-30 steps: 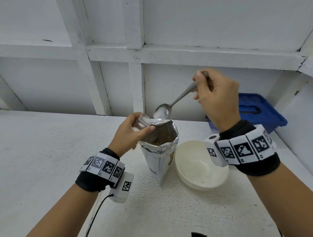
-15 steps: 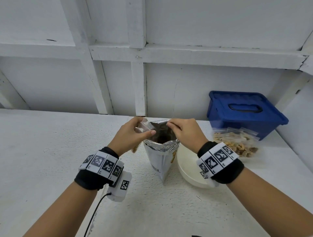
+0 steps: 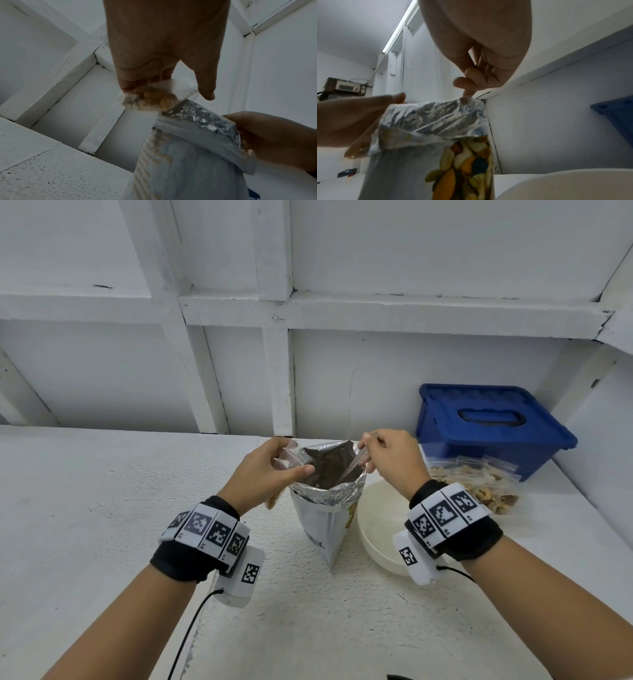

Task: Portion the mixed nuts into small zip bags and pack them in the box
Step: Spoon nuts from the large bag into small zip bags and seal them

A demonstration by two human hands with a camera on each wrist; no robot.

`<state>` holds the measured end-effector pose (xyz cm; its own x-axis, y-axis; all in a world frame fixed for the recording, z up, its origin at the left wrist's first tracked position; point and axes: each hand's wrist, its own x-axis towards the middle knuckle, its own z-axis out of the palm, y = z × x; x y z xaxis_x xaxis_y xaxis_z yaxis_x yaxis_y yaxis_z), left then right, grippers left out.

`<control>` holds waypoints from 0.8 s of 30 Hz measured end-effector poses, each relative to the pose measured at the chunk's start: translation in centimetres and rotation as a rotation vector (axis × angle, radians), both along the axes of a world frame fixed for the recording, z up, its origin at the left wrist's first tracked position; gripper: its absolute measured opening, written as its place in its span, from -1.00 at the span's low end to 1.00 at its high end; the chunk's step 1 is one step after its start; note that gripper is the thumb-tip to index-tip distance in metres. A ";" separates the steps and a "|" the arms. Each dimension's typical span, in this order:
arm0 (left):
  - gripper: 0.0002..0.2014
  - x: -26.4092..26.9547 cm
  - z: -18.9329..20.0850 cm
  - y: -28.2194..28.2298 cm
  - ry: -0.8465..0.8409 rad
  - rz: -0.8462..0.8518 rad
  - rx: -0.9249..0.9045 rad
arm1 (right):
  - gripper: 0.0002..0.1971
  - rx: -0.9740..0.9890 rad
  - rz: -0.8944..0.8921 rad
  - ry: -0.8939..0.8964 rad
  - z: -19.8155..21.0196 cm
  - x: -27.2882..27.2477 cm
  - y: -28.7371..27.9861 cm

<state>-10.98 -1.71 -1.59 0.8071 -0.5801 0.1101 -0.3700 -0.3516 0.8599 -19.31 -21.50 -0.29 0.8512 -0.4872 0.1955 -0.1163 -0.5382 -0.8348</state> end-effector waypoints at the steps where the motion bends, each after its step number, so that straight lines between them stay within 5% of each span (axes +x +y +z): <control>1: -0.53 0.0 0.0 0.1 0.006 -0.006 -0.005 | -0.71 0.038 -0.028 0.001 0.1 -0.1 -0.3; 12: -0.53 -0.4 1.4 0.2 -0.042 -0.045 0.076 | -0.72 0.419 -0.174 -0.052 0.1 -0.8 -2.2; 16: -0.32 -0.3 2.1 0.6 -0.111 -0.035 0.156 | -0.74 0.434 -0.216 -0.082 0.6 -1.1 -2.9; 24: -0.37 0.0 3.0 -0.1 -0.301 -0.116 0.360 | -0.75 0.367 -0.271 -0.154 2.7 -2.0 -4.3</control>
